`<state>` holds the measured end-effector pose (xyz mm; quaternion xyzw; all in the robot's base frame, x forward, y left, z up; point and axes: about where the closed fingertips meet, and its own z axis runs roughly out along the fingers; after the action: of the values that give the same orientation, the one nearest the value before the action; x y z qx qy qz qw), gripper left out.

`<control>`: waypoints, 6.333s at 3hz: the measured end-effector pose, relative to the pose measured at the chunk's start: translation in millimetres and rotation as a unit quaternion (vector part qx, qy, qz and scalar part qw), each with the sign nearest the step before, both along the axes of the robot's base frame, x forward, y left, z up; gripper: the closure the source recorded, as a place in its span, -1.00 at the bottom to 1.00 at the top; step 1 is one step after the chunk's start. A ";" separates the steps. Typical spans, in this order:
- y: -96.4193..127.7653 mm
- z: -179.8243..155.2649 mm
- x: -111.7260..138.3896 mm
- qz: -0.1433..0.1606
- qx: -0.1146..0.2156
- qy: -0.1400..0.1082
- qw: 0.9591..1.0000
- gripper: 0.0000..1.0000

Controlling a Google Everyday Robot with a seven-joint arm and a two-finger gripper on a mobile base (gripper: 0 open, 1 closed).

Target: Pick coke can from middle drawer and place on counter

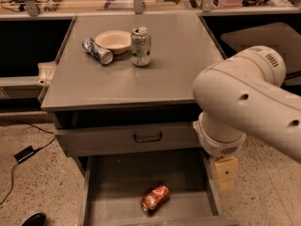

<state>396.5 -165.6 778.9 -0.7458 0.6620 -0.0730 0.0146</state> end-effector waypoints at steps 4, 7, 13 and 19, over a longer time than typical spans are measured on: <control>31.4 -77.6 13.2 0.189 -0.013 0.001 0.982 -1.00; 39.7 -123.9 21.6 0.273 0.036 -0.003 0.961 -1.00; 146.7 -310.7 27.0 0.206 0.160 0.044 0.964 -0.48; 167.6 -406.4 36.9 0.307 0.108 0.040 0.945 -0.24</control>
Offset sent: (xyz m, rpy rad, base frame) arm 0.0001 0.0064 -0.0159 -0.0456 -0.0202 0.0898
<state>433.4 1.9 372.5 -0.9091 0.4050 0.0362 0.0902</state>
